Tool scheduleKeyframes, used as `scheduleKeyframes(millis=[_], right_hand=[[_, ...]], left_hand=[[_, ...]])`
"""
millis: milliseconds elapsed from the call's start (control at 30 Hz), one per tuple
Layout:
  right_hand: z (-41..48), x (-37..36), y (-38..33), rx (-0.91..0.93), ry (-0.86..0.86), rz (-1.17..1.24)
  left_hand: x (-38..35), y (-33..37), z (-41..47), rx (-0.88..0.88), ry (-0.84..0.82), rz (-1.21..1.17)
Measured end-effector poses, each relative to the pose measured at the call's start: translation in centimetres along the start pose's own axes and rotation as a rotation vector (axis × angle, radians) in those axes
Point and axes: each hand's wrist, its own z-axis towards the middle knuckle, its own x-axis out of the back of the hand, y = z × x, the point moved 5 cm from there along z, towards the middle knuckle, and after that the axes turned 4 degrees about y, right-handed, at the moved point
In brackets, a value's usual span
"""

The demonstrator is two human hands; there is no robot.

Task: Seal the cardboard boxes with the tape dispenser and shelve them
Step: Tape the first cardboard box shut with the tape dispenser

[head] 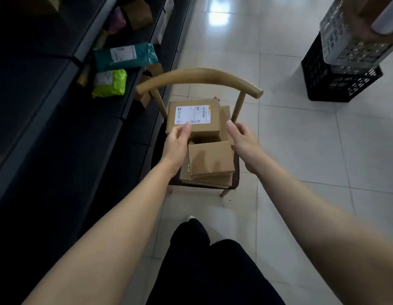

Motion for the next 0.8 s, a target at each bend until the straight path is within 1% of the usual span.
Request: scheduleKeyframes(millis=[67,133,300,400,500,667,800], right_hand=[[1.1,-0.8,2.0,-0.103,-0.019,-0.027],[2.4,-1.6,4.2,-0.179,-0.048,-0.044],[4.8,-3.4,7.6,-0.289,-0.076,-0.035],[5.7,-4.3,8.8,-0.354,-0.096,-0.042],[6.2,-4.6,9.0,-0.363,-0.107,-0.042],[5.3,-3.9,7.4,-0.345,-0.085,-0.039],[3.1,-2.9,3.3,-0.237,-0.073,-0.008]], left_hand=[[-0.5,-2.0,0.9,0.131,-0.008,0.004],[-1.1,-4.4,1.8,0.225,-0.043,0.034],[-2.5,-7.7,3.5,0.338,-0.125,0.048],[-3.2,-8.9,4.0,0.431,-0.189,-0.050],[-3.7,-9.2,4.1,0.509,-0.205,-0.171],[-3.2,-7.6,3.4,0.489,-0.196,-0.192],[-1.2,-4.3,1.6,0.469,-0.125,-0.245]])
